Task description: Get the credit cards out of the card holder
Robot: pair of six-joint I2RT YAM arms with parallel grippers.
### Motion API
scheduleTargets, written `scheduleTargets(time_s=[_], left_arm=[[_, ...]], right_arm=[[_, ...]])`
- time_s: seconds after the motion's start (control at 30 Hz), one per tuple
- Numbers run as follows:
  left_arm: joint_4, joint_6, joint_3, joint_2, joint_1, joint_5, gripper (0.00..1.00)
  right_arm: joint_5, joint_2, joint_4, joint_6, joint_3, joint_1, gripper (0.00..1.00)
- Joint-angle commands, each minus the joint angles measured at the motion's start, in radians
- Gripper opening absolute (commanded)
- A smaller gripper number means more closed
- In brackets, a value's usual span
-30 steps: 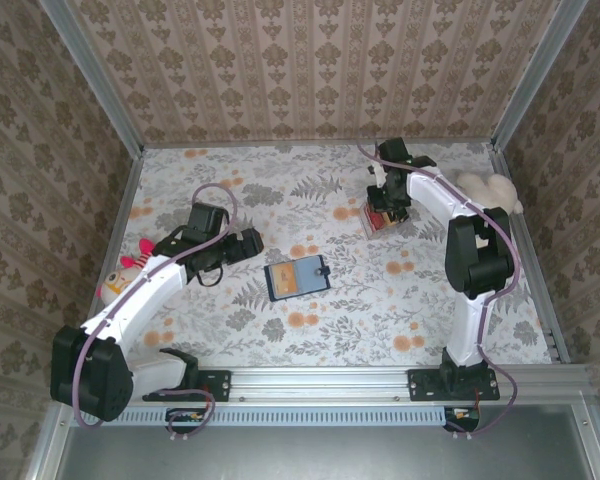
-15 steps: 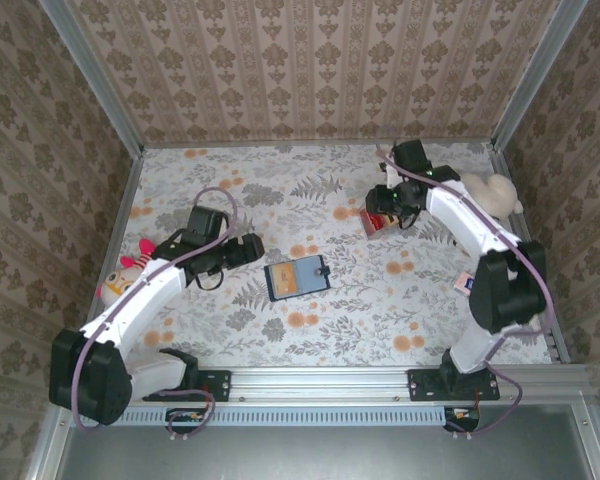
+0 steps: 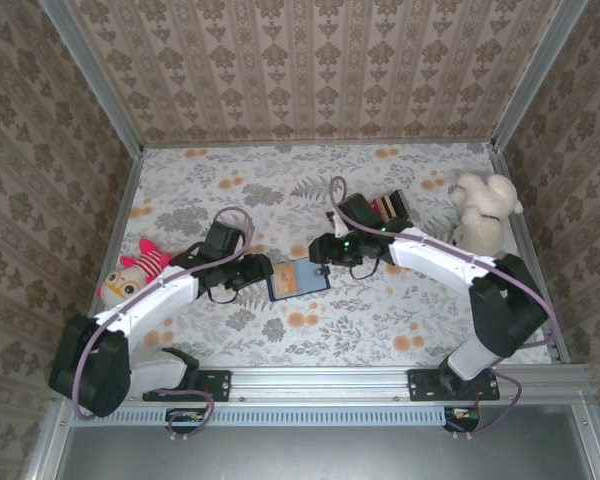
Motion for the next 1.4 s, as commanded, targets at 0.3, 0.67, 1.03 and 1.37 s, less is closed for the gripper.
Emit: scheduleTargets(time_s=[0.3, 0.67, 1.03, 1.37], left_arm=[[0.079, -0.029, 0.069, 0.151, -0.037, -0.029, 0.34], [0.174, -0.097, 0.036, 0.209, -0.041, -0.036, 0.2], [0.207, -0.147, -0.007, 0.229, -0.049, -0.043, 0.15], [0.233, -0.169, -0.025, 0.257, -0.051, -0.041, 0.13]], right_arm=[[-0.054, 0.232, 0.184, 0.161, 0.068, 0.073, 0.36], [-0.059, 0.3, 0.169, 0.14, 0.082, 0.073, 0.27], [-0.095, 0.336, 0.154, 0.114, 0.098, 0.073, 0.21], [-0.119, 0.364, 0.135, 0.092, 0.113, 0.073, 0.14]])
